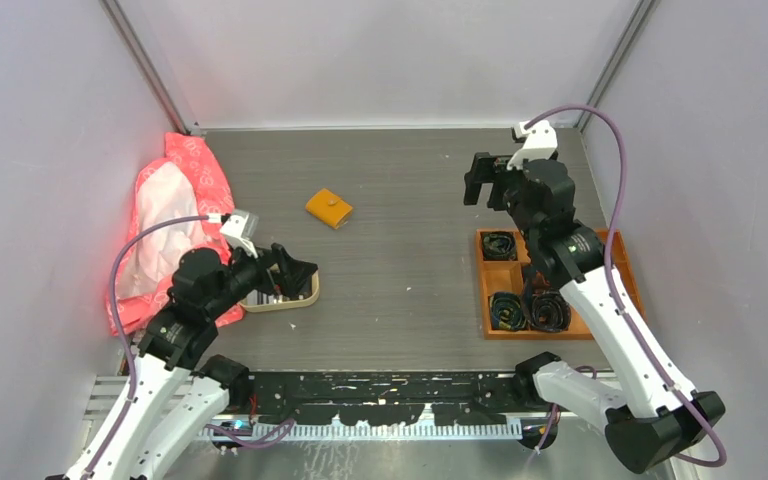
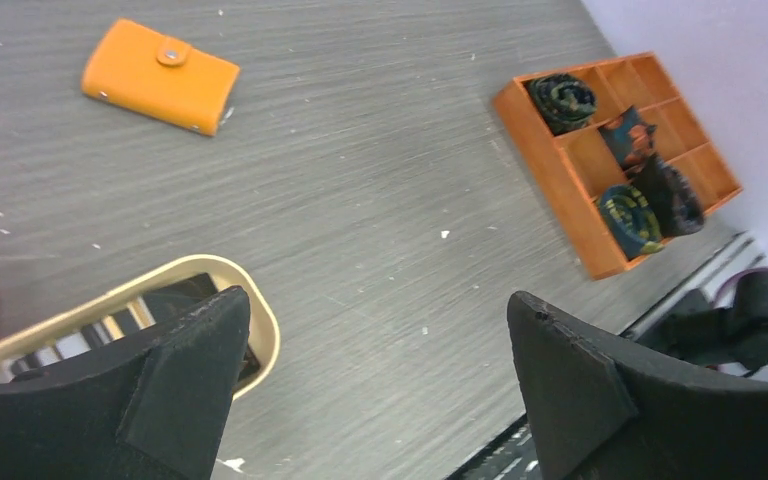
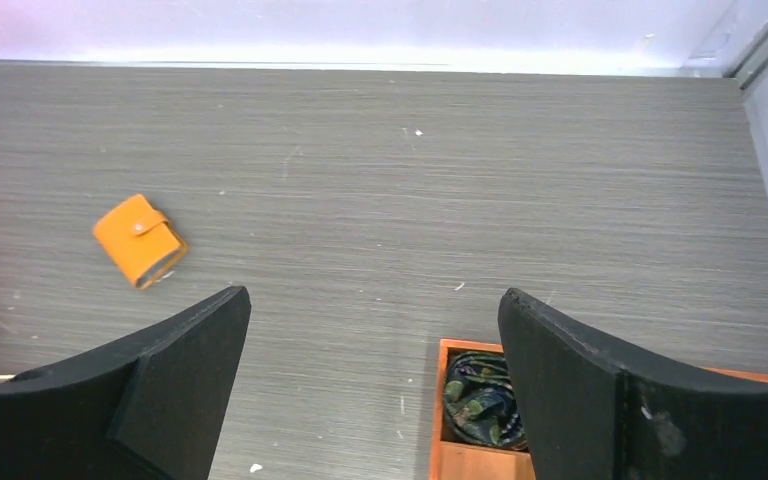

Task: Put the credit cards into the card holder
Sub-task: Move the card holder to the center of the board.

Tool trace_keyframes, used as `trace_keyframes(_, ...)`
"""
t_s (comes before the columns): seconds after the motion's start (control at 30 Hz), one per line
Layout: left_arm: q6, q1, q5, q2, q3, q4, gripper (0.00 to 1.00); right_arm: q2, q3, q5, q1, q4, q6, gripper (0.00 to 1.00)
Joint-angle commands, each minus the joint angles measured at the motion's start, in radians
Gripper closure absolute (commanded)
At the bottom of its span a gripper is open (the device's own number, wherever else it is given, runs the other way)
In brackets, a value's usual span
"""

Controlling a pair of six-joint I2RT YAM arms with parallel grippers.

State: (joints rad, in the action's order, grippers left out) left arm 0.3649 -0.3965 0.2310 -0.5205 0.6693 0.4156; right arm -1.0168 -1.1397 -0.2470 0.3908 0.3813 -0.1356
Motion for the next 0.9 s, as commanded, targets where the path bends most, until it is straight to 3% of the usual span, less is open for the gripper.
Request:
trace_keyframes(0.0,0.173,0.007,0.038,0.0,0.012,-0.063,0.0,0.039,-0.013,0.106,0.002,-0.017,-0.043,0.01)
trace_keyframes(0.1,0.247,0.008,0.049,-0.009,-0.023,-0.087,0.01,0.047,0.028,0.341,0.002,-0.03,0.014,0.01)
trace_keyframes(0.23,0.334,0.007,0.082,-0.045,-0.087,-0.181,0.03,0.027,0.108,0.781,0.001,-0.022,0.209,0.0)
trace_keyframes(0.3,0.373,0.007,0.08,-0.076,-0.123,-0.247,0.04,0.01,0.164,0.885,0.002,-0.051,0.256,0.01)
trace_keyframes(0.43,0.374,0.007,-0.009,-0.165,-0.172,-0.35,0.06,-0.025,0.225,0.864,0.002,-0.073,0.276,0.01)
trace_keyframes(0.7,0.247,0.013,-0.286,-0.505,-0.088,-0.41,0.09,-0.141,0.115,0.823,0.001,0.158,0.391,0.01)
trace_keyframes(0.87,0.24,0.085,-0.238,-0.718,0.002,-0.459,0.16,-0.175,0.113,0.799,0.003,0.184,0.41,0.01)
